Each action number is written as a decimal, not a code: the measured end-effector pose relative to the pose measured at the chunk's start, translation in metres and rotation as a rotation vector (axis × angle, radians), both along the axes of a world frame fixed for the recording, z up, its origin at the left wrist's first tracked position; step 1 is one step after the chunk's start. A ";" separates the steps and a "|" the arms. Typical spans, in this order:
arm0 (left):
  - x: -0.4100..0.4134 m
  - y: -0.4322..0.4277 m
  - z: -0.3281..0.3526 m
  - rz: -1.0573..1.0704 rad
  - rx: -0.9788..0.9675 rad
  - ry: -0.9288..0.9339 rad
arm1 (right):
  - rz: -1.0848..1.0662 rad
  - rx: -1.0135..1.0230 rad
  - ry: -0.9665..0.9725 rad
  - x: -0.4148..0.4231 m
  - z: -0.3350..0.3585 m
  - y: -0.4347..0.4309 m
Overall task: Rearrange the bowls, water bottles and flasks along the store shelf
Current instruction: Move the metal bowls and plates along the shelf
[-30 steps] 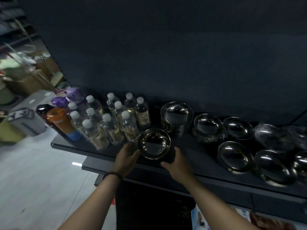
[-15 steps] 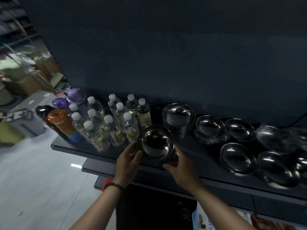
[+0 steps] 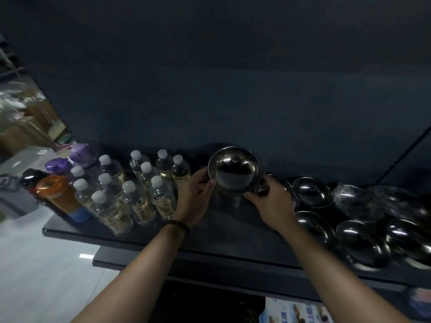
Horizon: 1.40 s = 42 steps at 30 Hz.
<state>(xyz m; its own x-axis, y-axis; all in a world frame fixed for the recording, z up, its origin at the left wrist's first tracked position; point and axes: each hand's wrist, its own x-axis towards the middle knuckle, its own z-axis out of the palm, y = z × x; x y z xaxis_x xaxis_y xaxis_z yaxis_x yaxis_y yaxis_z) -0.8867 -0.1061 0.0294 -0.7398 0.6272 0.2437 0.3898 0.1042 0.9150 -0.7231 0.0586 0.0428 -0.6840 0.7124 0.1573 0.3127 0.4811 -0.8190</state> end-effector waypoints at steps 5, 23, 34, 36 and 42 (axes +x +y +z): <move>-0.016 0.024 -0.006 0.092 -0.060 0.013 | 0.019 0.018 -0.077 -0.024 -0.010 0.023; -0.034 0.036 -0.040 0.136 -0.373 -0.050 | 0.165 -0.071 -0.277 -0.039 -0.040 0.045; 0.059 0.037 -0.046 -0.101 -0.299 -0.230 | -0.292 -0.260 -0.012 0.138 -0.055 0.010; 0.083 0.052 -0.059 -0.191 -0.347 -0.280 | -0.422 -0.332 -0.041 0.174 -0.067 -0.001; 0.135 0.088 -0.089 -0.376 -0.490 -0.413 | -0.568 -0.492 -0.067 0.225 -0.102 0.000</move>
